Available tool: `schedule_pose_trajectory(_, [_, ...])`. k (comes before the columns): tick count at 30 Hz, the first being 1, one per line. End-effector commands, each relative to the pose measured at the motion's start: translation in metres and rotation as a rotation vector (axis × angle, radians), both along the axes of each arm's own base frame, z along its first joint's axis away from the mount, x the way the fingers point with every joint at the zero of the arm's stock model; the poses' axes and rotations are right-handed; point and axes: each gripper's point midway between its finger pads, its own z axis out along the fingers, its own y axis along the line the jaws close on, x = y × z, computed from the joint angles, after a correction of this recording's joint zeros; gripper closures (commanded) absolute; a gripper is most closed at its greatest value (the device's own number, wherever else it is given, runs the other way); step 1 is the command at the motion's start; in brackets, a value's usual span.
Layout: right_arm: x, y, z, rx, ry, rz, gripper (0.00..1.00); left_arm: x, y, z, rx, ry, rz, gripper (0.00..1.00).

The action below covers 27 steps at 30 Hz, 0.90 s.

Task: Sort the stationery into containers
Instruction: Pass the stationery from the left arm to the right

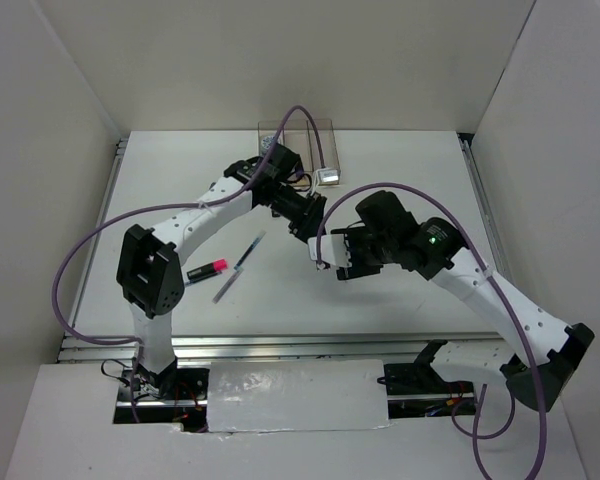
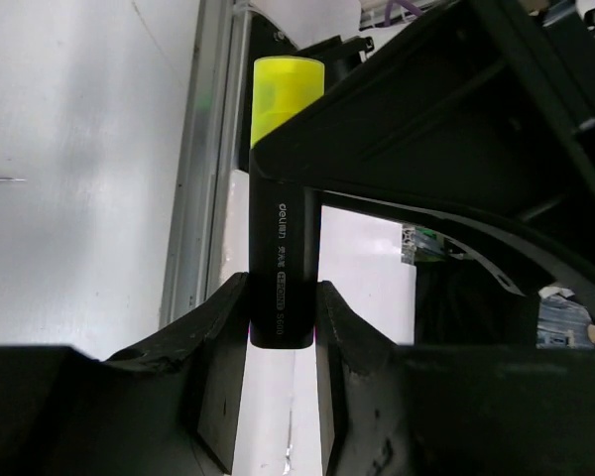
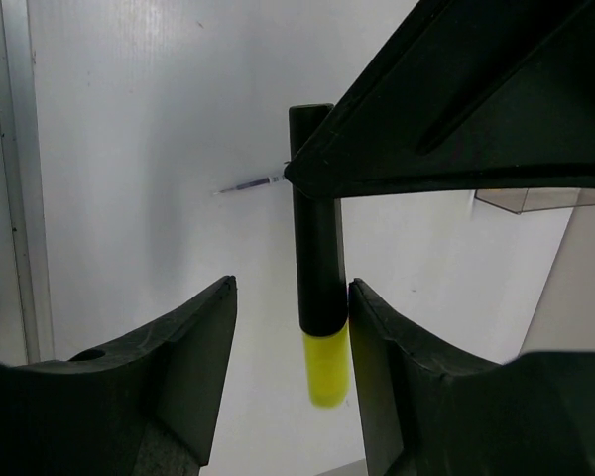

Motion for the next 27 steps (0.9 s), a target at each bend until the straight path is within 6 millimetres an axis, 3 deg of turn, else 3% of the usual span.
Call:
schedule_pose_trajectory(1, [0.007, 0.006, 0.003, 0.005, -0.032, 0.014, 0.45, -0.015, 0.0, 0.031, -0.098, -0.004, -0.051, 1.0])
schedule_pose_trajectory(9, [0.014, 0.009, 0.004, 0.027, -0.063, 0.017, 0.49, -0.023, -0.002, 0.028, -0.109, 0.04, -0.085, 1.0])
schedule_pose_trajectory(13, [0.014, 0.013, 0.004, 0.029, -0.04, 0.021, 0.63, -0.021, -0.001, 0.03, -0.116, 0.035, -0.081, 1.0])
schedule_pose_trajectory(16, [0.014, 0.015, 0.005, 0.028, -0.028, 0.017, 0.83, -0.015, 0.003, 0.031, -0.115, 0.019, -0.06, 0.88])
schedule_pose_trajectory(17, [0.016, 0.014, 0.005, 0.028, -0.029, 0.003, 0.95, -0.014, 0.005, 0.033, -0.116, 0.008, -0.051, 0.83])
schedule_pose_trajectory(18, [0.019, 0.015, 0.004, 0.031, -0.036, -0.016, 0.97, -0.009, 0.008, 0.034, -0.117, -0.005, -0.038, 0.69])
schedule_pose_trajectory(20, [0.02, 0.014, 0.004, 0.04, -0.042, -0.027, 1.0, 0.006, 0.016, 0.032, -0.101, -0.037, 0.008, 0.54])
schedule_pose_trajectory(23, [0.025, 0.014, 0.008, 0.085, -0.05, -0.059, 1.0, 0.05, 0.043, 0.038, -0.085, -0.091, 0.151, 0.01])
schedule_pose_trajectory(25, [0.037, 0.016, 0.014, 0.14, -0.065, -0.092, 1.0, 0.095, 0.078, 0.048, -0.065, -0.148, 0.328, 0.01])
schedule_pose_trajectory(26, [0.049, 0.022, 0.018, 0.196, -0.067, -0.136, 1.0, 0.125, 0.109, 0.044, -0.024, -0.176, 0.466, 0.01])
schedule_pose_trajectory(27, [0.062, 0.02, 0.021, 0.239, -0.059, -0.179, 1.0, 0.139, 0.124, 0.047, -0.015, -0.172, 0.547, 0.01])
